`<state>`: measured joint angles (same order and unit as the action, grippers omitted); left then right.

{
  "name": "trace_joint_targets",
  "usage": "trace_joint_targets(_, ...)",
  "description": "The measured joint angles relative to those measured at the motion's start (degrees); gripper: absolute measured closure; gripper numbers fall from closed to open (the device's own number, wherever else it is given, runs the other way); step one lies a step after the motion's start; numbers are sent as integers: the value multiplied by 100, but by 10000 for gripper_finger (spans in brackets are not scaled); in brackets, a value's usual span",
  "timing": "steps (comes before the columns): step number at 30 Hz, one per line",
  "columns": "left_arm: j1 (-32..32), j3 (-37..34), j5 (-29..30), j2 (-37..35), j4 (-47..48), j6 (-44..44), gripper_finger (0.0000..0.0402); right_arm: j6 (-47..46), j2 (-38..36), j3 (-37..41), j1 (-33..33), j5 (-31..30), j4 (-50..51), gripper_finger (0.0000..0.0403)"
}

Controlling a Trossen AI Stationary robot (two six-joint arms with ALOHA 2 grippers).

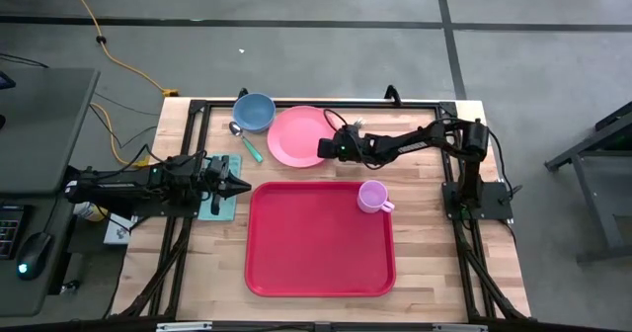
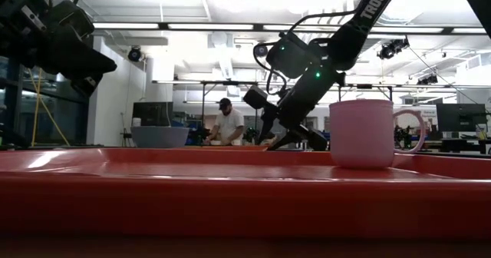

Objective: Set up tray
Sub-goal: Put the pink plate on the red serving tray to the bottom left of the purple mug

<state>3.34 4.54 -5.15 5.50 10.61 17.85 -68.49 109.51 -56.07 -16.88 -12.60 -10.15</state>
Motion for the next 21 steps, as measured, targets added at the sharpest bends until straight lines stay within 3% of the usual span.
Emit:
trace_joint_targets(7,0,0,0,0,0,0,339,258,-8,0,-4,59,82,393)
trace_joint_targets(21,1,0,0,0,-2,0,339,296,-32,-9,39,174,299,402)
